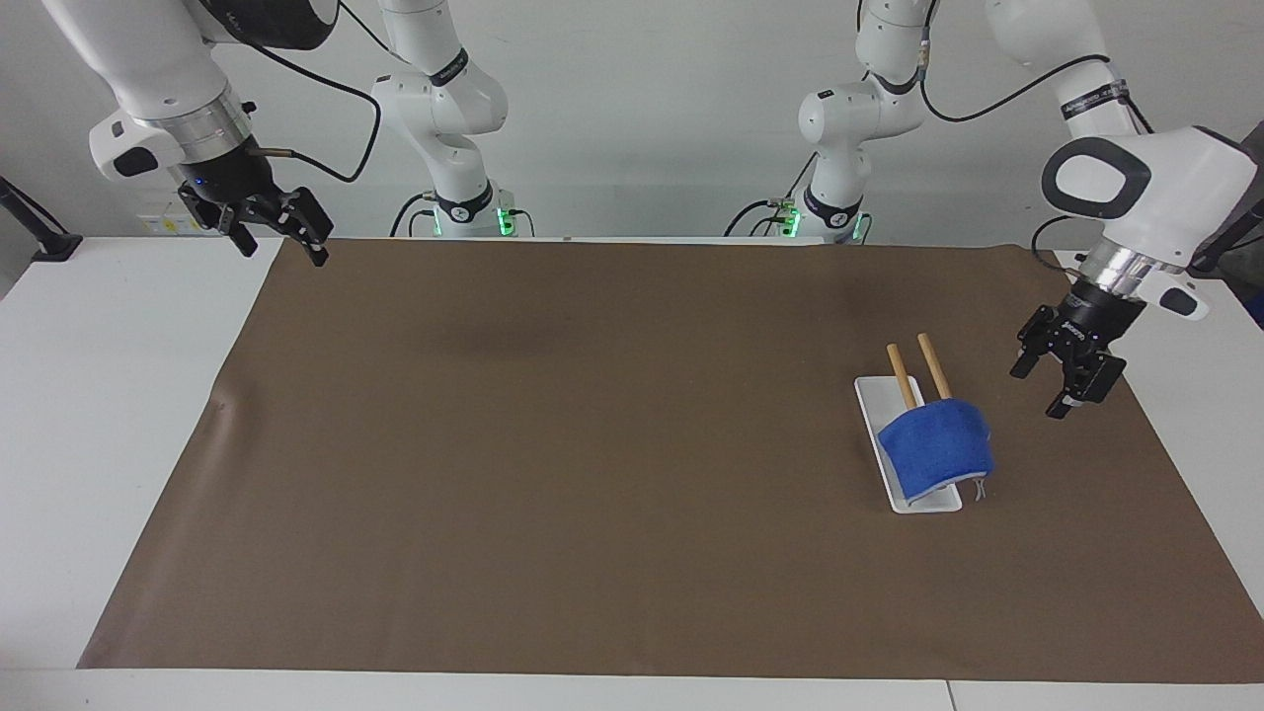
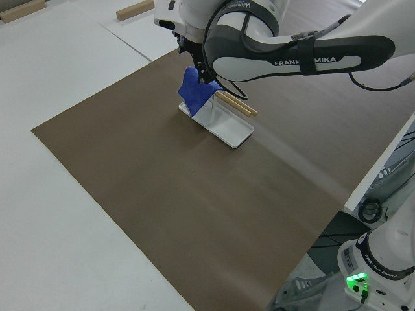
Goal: Right arm passes towel to left arm to hang
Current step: 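Hang the towel over the wooden stick rack with the left gripper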
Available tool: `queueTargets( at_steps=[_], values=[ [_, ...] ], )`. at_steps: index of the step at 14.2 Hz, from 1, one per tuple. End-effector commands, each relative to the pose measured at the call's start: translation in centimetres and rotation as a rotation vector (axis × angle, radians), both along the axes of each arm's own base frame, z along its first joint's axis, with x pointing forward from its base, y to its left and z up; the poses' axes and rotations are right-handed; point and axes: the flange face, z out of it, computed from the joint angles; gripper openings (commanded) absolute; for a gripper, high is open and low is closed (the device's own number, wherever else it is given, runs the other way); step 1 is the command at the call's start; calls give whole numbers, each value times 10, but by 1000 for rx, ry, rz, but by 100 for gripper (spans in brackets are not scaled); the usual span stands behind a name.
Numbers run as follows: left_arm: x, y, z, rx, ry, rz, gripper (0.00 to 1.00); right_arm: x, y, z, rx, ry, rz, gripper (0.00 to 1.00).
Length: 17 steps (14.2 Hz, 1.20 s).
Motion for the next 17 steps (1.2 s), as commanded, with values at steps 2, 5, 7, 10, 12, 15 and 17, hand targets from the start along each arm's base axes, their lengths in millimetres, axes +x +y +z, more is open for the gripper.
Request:
queueTargets(
  at_steps=[2,5,7,10,12,15,17],
  values=[
    [-2,-47,53,160,87,-177,100,-9,2,-8,-4,1,16,100],
    [-26,-86,68,307,186,-404,100,-8,7,-9,-4,4,27,100],
    [-36,-90,67,357,238,-642,100,-9,5,-8,-9,10,30,100],
    [-44,-93,86,386,157,-901,100,-10,2,-8,-49,18,68,100],
    [-45,-91,85,390,150,-995,100,-11,2,-7,-52,19,69,100],
    [-51,-88,81,393,145,-1170,100,-11,3,-7,-40,19,59,100],
    [-57,-76,75,393,143,-1220,100,-11,4,-7,-32,15,61,100]
  ],
)
